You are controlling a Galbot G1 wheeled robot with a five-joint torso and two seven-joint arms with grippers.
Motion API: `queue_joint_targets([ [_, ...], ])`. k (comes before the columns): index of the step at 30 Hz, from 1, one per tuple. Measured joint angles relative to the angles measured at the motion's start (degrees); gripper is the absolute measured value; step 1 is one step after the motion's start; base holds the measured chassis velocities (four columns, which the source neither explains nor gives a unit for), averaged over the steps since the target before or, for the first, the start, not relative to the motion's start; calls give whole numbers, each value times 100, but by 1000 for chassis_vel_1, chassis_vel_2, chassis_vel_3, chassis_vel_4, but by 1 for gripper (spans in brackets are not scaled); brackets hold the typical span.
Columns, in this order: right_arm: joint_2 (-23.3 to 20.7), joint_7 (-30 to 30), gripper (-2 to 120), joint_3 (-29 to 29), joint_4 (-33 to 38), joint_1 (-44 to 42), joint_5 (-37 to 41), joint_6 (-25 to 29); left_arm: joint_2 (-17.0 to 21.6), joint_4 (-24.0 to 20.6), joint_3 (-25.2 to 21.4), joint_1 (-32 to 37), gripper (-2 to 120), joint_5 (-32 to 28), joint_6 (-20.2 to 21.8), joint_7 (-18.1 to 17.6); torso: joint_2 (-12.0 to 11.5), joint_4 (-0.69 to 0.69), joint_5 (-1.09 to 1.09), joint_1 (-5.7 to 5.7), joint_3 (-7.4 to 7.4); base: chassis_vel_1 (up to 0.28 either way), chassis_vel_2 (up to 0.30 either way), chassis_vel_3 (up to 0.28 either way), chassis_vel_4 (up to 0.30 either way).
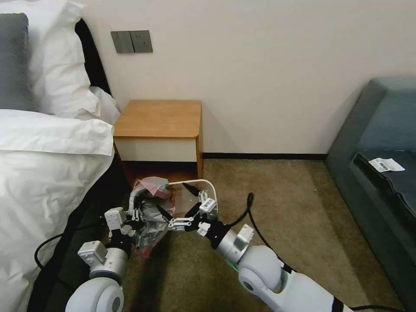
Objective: Pick up the garbage bag from the table and place it over the trash can.
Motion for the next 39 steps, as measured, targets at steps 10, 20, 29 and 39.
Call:
queue_joint_targets([
  [10,89,-15,100,-158,-480,377,-287,84,-98,-22,156,84,8,146,-52,2,0,0,0,0,0,0,0,0,0],
  [20,151,-16,86,-183,-527,398,-382,161,-132,75,187,72,7,201,-74,-7,0,0,0,0,0,0,0,0,0],
  [29,166,-24,52,-179,-485,354,-437,203,-138,79,170,64,7,200,-72,-19,1,0,0,0,0,0,0,0,0],
  [39,151,-24,20,-168,-484,310,-460,237,-143,79,149,46,7,187,-70,-26,1,0,0,-1,0,0,0,0,0],
])
